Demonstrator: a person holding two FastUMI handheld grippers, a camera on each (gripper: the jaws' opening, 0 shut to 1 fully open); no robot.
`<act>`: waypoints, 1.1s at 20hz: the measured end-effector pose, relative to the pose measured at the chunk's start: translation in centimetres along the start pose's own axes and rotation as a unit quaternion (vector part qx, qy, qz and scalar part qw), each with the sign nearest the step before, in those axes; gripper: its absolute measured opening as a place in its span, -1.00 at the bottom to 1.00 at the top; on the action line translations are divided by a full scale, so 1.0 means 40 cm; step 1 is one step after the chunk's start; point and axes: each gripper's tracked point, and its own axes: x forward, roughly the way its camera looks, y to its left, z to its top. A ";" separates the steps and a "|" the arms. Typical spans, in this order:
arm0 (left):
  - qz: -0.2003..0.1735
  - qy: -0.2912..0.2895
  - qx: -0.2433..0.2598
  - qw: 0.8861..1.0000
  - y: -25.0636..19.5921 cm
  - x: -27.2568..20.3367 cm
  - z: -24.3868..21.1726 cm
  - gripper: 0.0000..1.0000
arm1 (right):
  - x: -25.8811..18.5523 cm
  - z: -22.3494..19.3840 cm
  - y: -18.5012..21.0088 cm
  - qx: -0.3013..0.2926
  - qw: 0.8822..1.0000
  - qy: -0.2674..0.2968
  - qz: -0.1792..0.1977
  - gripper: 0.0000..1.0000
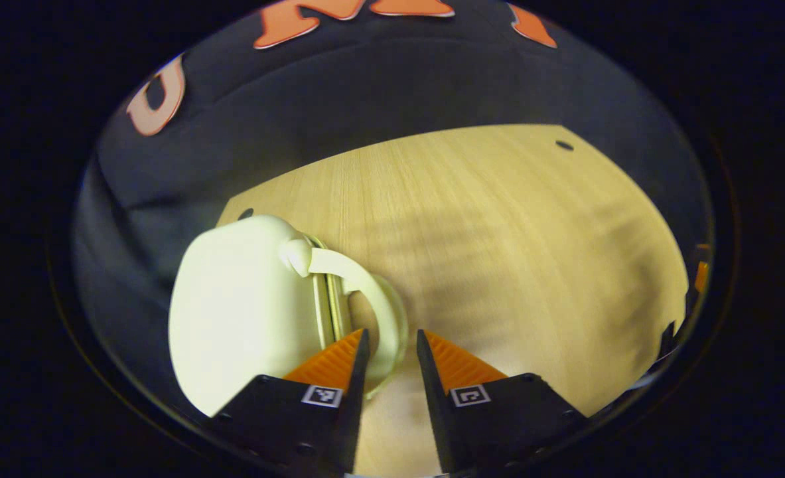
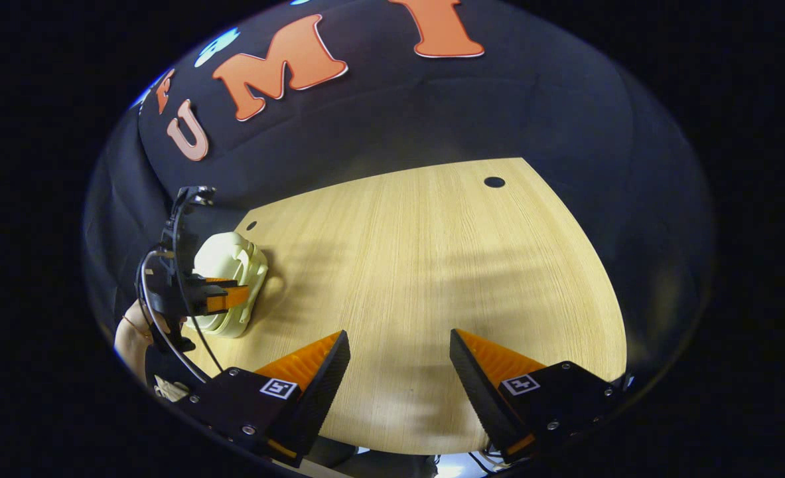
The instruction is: First open the suitcase, pack the skin care products into it, and then close the suitcase.
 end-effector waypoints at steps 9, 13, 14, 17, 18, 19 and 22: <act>0.020 -0.246 -0.109 0.963 0.094 -0.351 0.332 0.98 | -0.026 0.202 0.077 -0.039 0.993 -0.110 -0.026 0.92; 0.010 -0.334 -0.107 0.936 0.109 -0.501 0.429 0.98 | -0.088 0.330 0.146 -0.054 0.978 -0.197 -0.031 0.92; 0.002 -0.351 -0.106 0.930 0.134 -0.522 0.455 0.98 | -0.107 0.363 0.171 -0.057 0.974 -0.218 -0.029 0.92; 0.002 -0.398 -0.084 0.913 0.185 -0.618 0.501 0.97 | -0.170 0.434 0.233 -0.076 0.958 -0.275 -0.028 0.91; 0.001 -0.408 -0.074 0.910 0.203 -0.637 0.507 0.97 | -0.183 0.450 0.249 -0.086 0.953 -0.291 -0.031 1.00; 0.000 -0.413 -0.066 0.909 0.214 -0.646 0.507 0.97 | -0.190 0.456 0.260 -0.094 0.947 -0.305 -0.041 0.92; -0.007 -0.412 -0.056 0.909 0.240 -0.640 0.484 0.98 | -0.165 0.411 0.279 -0.094 0.948 -0.297 -0.057 0.91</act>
